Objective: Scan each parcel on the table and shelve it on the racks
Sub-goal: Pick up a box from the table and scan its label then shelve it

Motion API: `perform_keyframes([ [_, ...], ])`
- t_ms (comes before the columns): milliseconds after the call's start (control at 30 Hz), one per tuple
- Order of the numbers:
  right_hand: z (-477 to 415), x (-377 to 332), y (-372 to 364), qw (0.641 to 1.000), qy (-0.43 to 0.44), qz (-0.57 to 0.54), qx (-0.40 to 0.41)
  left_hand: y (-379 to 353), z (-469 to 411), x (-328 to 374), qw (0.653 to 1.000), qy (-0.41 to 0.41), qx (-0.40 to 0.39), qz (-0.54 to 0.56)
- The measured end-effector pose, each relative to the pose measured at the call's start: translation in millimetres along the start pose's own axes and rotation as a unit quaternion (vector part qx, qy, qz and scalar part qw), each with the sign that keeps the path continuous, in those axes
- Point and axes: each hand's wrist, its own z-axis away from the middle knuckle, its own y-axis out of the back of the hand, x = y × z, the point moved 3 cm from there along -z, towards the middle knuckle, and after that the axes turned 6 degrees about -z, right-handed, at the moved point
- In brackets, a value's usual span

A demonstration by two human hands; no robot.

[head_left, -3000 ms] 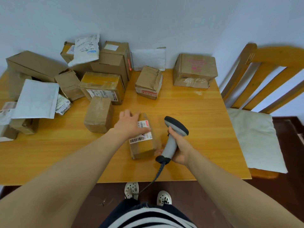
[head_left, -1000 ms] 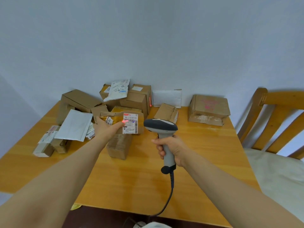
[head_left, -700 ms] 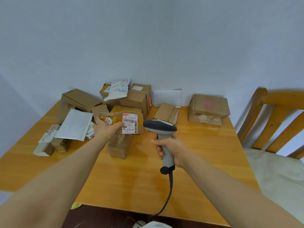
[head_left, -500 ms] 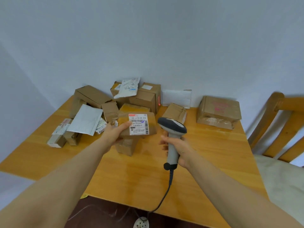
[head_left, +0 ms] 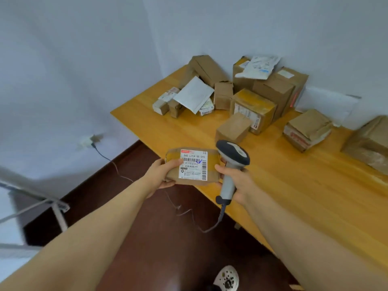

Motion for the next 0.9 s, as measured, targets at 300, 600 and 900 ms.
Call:
perform_keyframes([
  [300,78,98,-93,0.990,0.009,0.080,-0.120,121,121,-94,0.993,-0.036,0.081,0.083],
  [600,237,325,-239,0.939,-0.076,0.201,-0.268,298,365,-284,0.947,-0.036,0.291,0.126],
  [900,400,485,-383,0.854,-0.108,0.294,-0.414,423,559,-425,0.867,0.041,0.494,-0.044],
])
